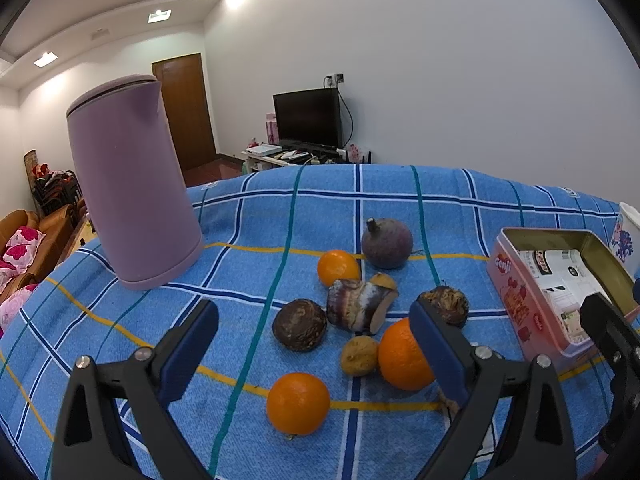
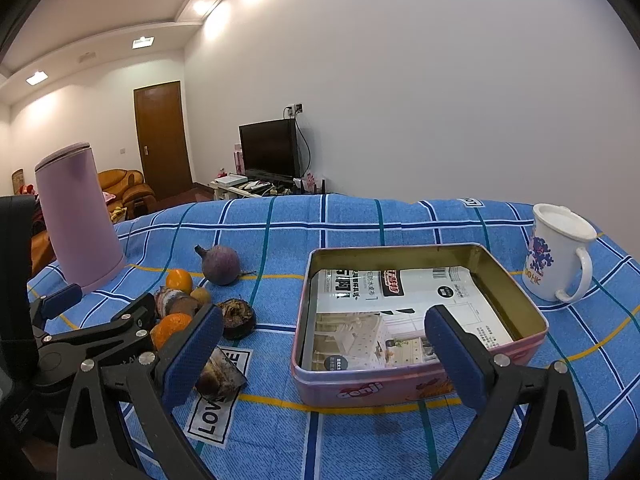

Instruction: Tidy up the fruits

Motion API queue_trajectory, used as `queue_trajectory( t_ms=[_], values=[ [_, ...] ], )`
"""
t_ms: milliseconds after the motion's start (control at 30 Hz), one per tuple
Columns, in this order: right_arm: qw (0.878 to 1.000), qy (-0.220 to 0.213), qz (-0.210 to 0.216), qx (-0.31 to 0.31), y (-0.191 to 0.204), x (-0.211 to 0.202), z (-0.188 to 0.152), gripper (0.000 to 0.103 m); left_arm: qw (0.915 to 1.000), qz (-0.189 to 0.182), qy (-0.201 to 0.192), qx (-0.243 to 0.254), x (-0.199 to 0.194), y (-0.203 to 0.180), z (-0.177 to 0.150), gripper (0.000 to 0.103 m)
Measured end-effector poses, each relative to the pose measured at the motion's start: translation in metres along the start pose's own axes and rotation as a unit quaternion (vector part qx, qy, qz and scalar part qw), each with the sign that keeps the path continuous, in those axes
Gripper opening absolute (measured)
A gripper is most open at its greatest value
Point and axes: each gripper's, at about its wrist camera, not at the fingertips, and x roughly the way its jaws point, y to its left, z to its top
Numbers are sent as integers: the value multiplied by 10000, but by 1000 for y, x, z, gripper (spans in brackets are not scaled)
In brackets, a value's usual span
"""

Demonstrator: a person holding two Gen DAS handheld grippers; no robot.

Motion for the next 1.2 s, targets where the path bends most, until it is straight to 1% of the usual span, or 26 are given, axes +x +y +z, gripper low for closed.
queue_trajectory(
  t_ms=[500, 533, 567, 600, 633, 767, 867, 1033, 1067, 1100, 1133, 1167, 1200],
  values=[
    [10000, 0, 44, -72, 4, -1, -1, 101, 10000, 4, 30, 30, 0, 1, -1, 98],
    [10000, -6, 49, -82, 4, -1, -1, 101, 10000, 3, 35, 35, 0, 1, -1, 98],
    [9999, -9, 57, -92, 5, -2, -1, 99, 10000, 7, 40, 41, 1, 1, -2, 98],
    [9999, -3, 70, -99, 5, -2, -1, 94, 10000, 14, 49, 45, 1, 2, -2, 98],
    [9999, 16, 70, -100, 6, -1, -1, 93, 10000, 15, 58, 47, 1, 2, -2, 98],
    [9998, 115, 127, -90, 7, 2, -2, 92, 9999, 42, 90, 61, 3, 2, -2, 98],
    [9998, 88, 136, -118, 8, 1, -2, 92, 9999, 69, 97, 119, 3, 2, -2, 98],
    [9995, 101, 255, -153, 10, 1, -2, 92, 9992, 243, 67, 320, 4, 6, 1, 98],
    [9994, 121, 296, -166, 11, 1, -2, 88, 9987, 338, 67, 371, 6, 11, 3, 98],
    [9992, 133, 336, -176, 11, 1, -2, 79, 9982, 483, 60, 358, 8, 18, 5, 98],
    [9989, 168, 391, -191, 12, 1, -2, 75, 9975, 649, 61, 275, 10, 28, 8, 98],
    [9986, 206, 446, -202, 13, 2, -2, 72, 9967, 796, 96, 151, 14, 40, 10, 98],
    [9979, 275, 550, -222, 15, 4, -2, 72, 9961, 870, 125, 46, 16, 50, 12, 98]
  ],
)
